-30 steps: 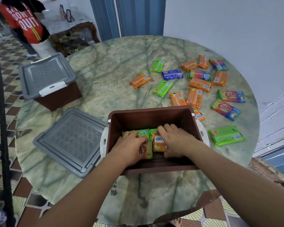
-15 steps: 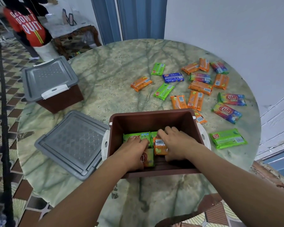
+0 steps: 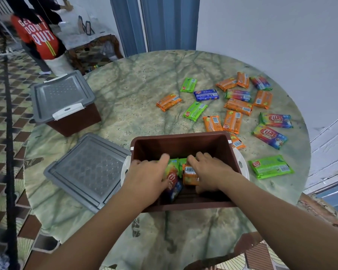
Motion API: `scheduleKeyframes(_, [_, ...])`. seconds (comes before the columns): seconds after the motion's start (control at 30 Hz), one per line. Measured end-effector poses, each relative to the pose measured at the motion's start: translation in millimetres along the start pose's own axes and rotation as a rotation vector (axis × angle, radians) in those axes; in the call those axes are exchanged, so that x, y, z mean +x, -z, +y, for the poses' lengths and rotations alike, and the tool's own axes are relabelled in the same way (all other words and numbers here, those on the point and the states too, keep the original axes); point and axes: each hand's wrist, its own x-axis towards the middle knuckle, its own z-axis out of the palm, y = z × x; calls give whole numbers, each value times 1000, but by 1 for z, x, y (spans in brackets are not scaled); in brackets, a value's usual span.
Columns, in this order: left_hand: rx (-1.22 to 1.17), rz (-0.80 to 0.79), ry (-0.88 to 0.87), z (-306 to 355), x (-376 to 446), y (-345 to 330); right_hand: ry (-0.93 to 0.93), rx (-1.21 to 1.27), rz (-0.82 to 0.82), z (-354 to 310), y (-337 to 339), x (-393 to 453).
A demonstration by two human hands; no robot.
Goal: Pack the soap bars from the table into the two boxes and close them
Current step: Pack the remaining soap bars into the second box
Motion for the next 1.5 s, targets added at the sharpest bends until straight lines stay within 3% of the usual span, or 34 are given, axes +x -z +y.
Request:
scheduleKeyframes(0.07, [357,-71,-13,-1,0,-3,1,-3,-4,0,0,0])
scheduleKeyframes(0.17, [496,-166,-41,-1,2,-10,1,0,-4,0,0,0])
scheduleKeyframes(0.33, [130,-288,-280,-5,26,-19,8,-7,-2,0,1,0])
scheduleKeyframes(0.67, [148,-288,-96,0,22,-41,18,-33,46,0,1,0])
scheduleKeyframes(1.1, [63,-310,-136,1,29,-45,18,-16,55,-3,9,-4])
scheduleKeyframes(1.37, [-40,-299,-80,3,26,-52,34,176,299,-6,17,-14])
scheduleKeyframes(1.5, [-59,-313,-81,1,26,-50,-74,256,123,-5,16,-12])
